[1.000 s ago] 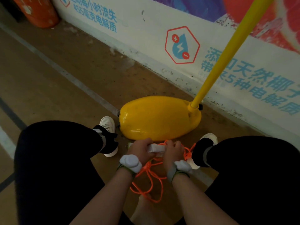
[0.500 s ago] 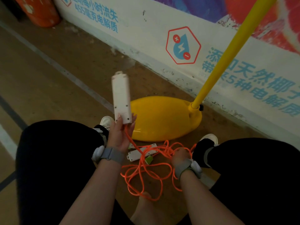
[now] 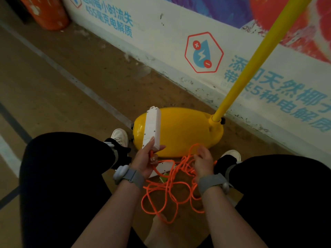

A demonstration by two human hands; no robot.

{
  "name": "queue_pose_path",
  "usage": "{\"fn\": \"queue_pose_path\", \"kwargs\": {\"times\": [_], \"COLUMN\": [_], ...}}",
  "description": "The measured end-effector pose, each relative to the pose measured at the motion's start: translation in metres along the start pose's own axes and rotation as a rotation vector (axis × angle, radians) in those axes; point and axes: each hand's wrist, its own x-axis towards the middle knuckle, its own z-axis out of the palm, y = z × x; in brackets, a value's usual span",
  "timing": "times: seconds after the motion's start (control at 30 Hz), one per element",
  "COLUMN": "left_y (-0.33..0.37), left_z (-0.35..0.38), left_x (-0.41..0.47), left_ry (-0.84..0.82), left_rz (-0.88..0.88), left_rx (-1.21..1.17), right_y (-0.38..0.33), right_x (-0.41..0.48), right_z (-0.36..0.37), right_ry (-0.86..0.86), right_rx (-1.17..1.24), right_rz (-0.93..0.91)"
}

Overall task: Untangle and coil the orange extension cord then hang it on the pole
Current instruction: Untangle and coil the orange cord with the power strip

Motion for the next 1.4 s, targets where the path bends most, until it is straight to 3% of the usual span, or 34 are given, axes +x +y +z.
{"fn": "queue_pose_path", "kwargs": {"times": [0.1,0.27,0.4,0.5,0.6,0.7,0.77,0.83,0.9,0.97,1.07,1.1,1.17,1.2,1.27,1.33,1.4], "left_y": [-0.005,-0.011,-0.010,-0.007,0.000,0.003,-0.002,-0.020,-0.031,-0.035,-0.027,-0.026,-0.025,-0.024,-0.019,-0.010,-0.010], "left_z": [0.006,0.011,0.005,0.002,-0.008,-0.024,-0.033,-0.056,-0.070,-0.065,-0.037,-0.031,-0.007,0.009,0.029,0.036,0.026], "left_x": [-0.003,-0.002,0.005,0.008,0.019,0.032,0.034,0.064,0.083,0.076,0.034,0.023,0.007,-0.001,-0.010,-0.017,-0.013], "left_ry": [-0.042,-0.113,-0.114,-0.057,0.096,0.430,0.542,0.541,0.592,0.511,0.334,0.366,0.401,0.353,0.143,0.012,-0.056], "left_rz": [-0.014,0.006,0.094,0.152,0.230,0.249,0.195,0.175,0.188,0.156,0.010,0.002,0.184,0.300,0.323,0.367,0.481], "left_rx": [0.019,-0.061,-0.049,-0.076,-0.099,0.133,0.285,0.190,0.317,0.521,1.069,1.182,1.034,0.854,0.535,0.545,0.775], "right_y": [0.001,0.000,0.001,0.011,0.005,-0.030,-0.061,-0.086,-0.094,-0.092,-0.091,-0.092,-0.094,-0.094,-0.096,-0.098,-0.102], "right_x": [-0.009,-0.049,-0.060,-0.048,-0.045,-0.046,-0.048,-0.056,-0.055,-0.053,-0.059,-0.062,-0.067,-0.068,-0.067,-0.061,-0.056], "right_z": [0.002,0.026,0.026,0.017,0.012,0.014,0.010,0.005,-0.002,-0.004,0.002,0.006,0.011,0.012,0.012,0.007,0.000], "right_ry": [-0.022,-0.652,-0.832,-0.748,-0.562,-0.344,-0.426,-0.626,-0.729,-0.702,-0.663,-0.664,-0.659,-0.655,-0.603,-0.481,-0.418], "right_rx": [-0.343,-0.539,-0.789,-0.914,-0.829,-0.350,-0.293,-0.449,-0.511,-0.524,-0.640,-0.663,-0.650,-0.619,-0.492,-0.382,-0.375], "right_rz": [-0.053,-0.095,-0.046,-0.021,-0.077,-0.170,-0.325,-0.464,-0.451,-0.431,-0.508,-0.543,-0.584,-0.588,-0.554,-0.527,-0.538]}}
